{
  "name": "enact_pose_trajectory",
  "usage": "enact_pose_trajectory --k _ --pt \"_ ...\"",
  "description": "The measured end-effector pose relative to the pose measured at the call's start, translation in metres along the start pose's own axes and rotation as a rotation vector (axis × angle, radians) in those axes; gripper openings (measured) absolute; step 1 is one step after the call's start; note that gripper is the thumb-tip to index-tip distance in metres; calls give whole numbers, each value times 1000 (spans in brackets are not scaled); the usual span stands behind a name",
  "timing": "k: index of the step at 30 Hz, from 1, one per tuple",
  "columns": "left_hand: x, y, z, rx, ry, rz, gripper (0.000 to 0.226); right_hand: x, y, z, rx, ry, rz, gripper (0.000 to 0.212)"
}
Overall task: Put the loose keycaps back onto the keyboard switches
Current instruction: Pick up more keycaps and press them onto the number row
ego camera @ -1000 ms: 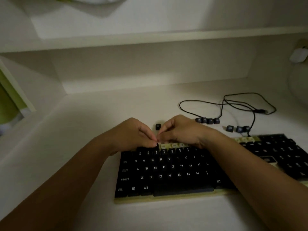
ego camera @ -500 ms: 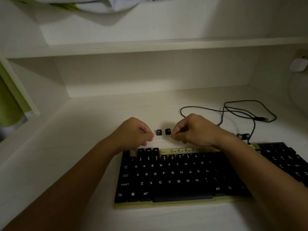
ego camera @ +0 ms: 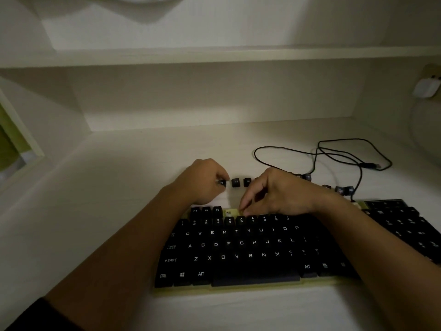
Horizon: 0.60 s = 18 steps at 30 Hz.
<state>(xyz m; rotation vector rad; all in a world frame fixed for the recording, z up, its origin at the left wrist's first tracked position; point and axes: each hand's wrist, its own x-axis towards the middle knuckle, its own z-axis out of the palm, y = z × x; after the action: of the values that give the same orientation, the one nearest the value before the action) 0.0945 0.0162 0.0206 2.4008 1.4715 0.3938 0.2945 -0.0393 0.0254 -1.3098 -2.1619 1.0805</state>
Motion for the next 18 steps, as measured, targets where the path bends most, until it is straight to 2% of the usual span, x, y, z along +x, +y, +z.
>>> enact_pose_trajectory --k 2,5,10,14,18 --pt "0 0 1 -2 48 6 27 1 0 0 -13 13 -3 11" --pt "-2 3 -4 -15 36 27 26 1 1 0 -39 48 -1 10" --pt "-12 8 -17 -72 -86 147 26 2 2 1 -35 102 7 9" --pt "-19 10 -24 -216 -159 183 18 3 4 1 -37 109 14 10" --pt "-24 12 -27 -248 -249 208 16 2 5 1 -29 106 23 11"
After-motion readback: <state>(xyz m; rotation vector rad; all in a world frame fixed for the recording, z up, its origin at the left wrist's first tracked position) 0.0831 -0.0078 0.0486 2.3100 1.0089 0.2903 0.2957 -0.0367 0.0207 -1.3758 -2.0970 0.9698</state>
